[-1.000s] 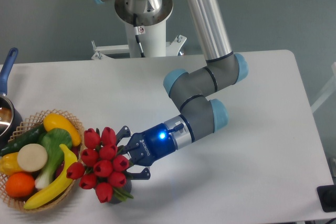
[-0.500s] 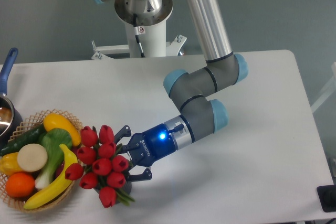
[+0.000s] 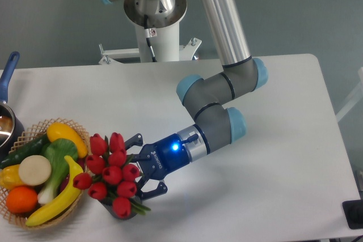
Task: Insert the flowers into the vase
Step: 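Push the tulip stems deeper into the vase and open the gripper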
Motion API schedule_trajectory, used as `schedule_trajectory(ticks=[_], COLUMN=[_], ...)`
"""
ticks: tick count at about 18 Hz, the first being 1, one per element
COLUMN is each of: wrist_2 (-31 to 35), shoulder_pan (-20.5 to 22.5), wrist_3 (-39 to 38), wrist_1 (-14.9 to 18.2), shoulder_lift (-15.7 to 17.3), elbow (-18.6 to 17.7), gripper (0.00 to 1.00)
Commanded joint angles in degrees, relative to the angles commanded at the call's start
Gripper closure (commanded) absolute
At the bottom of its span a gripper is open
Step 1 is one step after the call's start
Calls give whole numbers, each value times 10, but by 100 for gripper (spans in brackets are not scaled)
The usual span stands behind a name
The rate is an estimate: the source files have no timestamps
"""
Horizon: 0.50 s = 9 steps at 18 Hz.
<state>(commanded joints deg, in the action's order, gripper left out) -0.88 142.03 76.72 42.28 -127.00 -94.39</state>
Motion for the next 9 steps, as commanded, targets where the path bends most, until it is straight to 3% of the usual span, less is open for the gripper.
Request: schedule_trajectory(ticks=[1,9], wrist_2=[3,50], shoulder_pan=[0,3], wrist_3=[4,5], wrist_1=[0,0], shoulder_lift=[1,12], elbow=[-3,-8], gripper=[0,0])
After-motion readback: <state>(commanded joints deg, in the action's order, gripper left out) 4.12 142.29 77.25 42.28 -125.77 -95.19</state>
